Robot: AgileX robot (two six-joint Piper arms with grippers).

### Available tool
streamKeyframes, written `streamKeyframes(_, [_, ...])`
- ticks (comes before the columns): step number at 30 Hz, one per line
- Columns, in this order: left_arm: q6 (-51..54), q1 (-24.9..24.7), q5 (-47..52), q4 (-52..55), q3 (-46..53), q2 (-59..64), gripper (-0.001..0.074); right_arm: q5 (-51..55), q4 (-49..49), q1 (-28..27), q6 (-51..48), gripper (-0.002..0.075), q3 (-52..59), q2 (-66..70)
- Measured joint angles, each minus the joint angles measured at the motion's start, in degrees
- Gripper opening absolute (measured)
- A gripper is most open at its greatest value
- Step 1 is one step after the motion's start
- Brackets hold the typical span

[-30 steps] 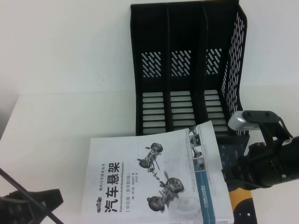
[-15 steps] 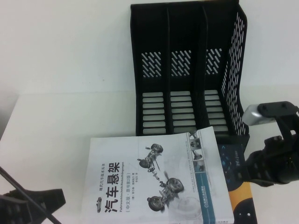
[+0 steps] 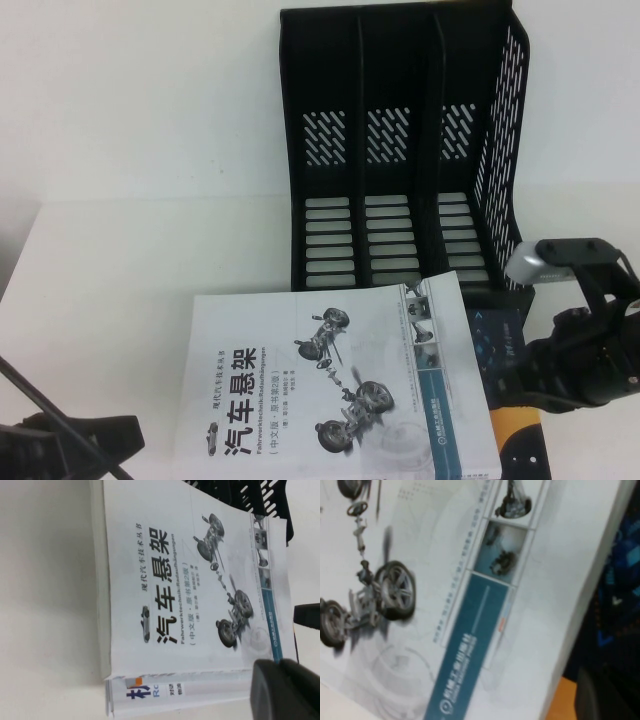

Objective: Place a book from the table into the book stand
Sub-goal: Push book with right arm

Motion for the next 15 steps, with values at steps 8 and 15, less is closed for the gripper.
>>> streamKeyframes(8, [-2.3, 0.0, 0.0, 0.0, 0.0, 0.0, 0.0123, -0.4, 4.0, 0.0, -2.2, -0.0001, 0.0, 2.7])
streamKeyframes(15, [-2.7, 0.0, -0.9, 2.0, 0.0, 2.2, 0.0435, -1.0, 6.0, 0.0, -3.5, -0.0001, 0.0, 3.1])
